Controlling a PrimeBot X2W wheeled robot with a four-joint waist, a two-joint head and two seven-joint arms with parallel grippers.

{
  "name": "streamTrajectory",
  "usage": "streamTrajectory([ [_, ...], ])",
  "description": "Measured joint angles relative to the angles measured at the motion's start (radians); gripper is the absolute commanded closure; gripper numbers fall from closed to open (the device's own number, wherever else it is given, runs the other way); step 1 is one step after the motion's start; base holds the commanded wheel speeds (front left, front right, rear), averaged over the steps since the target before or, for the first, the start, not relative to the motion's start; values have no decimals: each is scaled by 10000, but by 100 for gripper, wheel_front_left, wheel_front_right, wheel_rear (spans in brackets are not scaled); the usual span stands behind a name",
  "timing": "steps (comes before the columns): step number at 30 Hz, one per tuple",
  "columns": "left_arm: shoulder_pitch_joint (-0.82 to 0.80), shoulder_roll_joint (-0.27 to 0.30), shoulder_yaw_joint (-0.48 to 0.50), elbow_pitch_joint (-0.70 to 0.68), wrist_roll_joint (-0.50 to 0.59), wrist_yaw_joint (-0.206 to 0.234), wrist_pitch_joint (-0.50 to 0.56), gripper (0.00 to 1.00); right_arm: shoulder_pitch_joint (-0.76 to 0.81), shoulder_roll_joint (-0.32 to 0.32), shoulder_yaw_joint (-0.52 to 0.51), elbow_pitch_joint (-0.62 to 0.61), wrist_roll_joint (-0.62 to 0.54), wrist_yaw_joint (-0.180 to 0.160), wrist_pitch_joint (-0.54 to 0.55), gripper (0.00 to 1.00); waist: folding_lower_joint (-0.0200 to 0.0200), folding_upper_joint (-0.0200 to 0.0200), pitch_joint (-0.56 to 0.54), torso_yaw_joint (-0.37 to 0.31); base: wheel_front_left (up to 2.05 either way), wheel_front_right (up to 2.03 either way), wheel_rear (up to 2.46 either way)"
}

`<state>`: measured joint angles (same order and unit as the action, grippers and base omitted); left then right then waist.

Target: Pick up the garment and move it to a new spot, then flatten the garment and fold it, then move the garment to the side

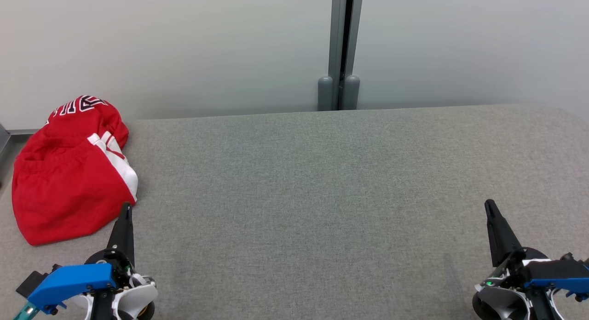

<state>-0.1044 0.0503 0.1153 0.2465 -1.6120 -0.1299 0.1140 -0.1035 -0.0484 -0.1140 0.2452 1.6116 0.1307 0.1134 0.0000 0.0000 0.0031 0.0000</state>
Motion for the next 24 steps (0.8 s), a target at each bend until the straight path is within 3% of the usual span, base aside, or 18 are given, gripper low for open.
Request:
streamTrajectory([
  [5,0,0,0,0,0,0,0,100,0,0,0,0,0,0,0,100,0,0,0,0,0,0,0],
  [6,7,-2,0,19,2,0,-2,0,8,4,2,13,0,0,-2,0,0,0,0,0,0,0,0],
  [12,591,-90,-36,468,8,2,-56,0,342,81,71,479,-2,-19,-50,0,3,0,2,0,0,0,0],
  [24,793,-107,-441,59,621,2,-642,0,499,86,326,311,-709,-19,-631,0,3,0,4,-3,0,0,0],
])
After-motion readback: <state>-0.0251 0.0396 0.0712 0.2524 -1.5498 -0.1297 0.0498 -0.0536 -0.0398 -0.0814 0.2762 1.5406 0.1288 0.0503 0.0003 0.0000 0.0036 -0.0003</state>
